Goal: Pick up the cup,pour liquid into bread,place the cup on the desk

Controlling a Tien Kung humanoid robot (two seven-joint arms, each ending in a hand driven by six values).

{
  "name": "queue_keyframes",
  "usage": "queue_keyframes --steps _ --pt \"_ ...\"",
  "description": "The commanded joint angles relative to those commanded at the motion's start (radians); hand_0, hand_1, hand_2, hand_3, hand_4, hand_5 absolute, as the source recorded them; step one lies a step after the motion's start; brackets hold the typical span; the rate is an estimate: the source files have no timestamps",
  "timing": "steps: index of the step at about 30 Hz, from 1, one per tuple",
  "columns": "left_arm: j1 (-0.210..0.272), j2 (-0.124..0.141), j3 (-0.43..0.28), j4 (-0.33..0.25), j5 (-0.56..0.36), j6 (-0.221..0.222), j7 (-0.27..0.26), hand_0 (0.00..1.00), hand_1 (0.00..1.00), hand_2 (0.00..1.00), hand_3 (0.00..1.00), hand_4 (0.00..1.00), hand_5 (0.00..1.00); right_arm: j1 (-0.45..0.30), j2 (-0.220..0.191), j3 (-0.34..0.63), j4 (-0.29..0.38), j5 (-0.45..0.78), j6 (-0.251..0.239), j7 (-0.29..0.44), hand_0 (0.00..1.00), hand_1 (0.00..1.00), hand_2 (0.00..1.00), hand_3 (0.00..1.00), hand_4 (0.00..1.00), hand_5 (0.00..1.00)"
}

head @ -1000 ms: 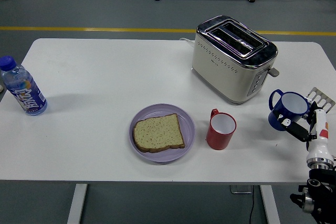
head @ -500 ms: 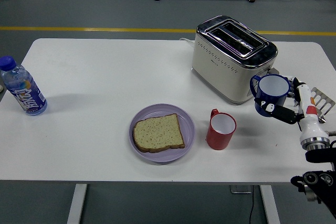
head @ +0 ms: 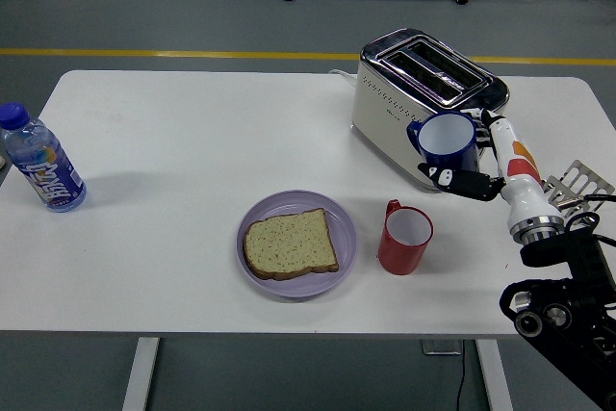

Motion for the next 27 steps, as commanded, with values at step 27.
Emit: queue_keyframes --steps 27 --pt "0.013 -0.002 -0.01 0.001 0.014 0.003 0.007 0.683 0.682 0.692 0.543 0.257 0.998 0.238 0.106 -0.207 -0.14 -0.541 0.075 -0.179 0.285 0.282 0.42 0.435 0.772 0.059"
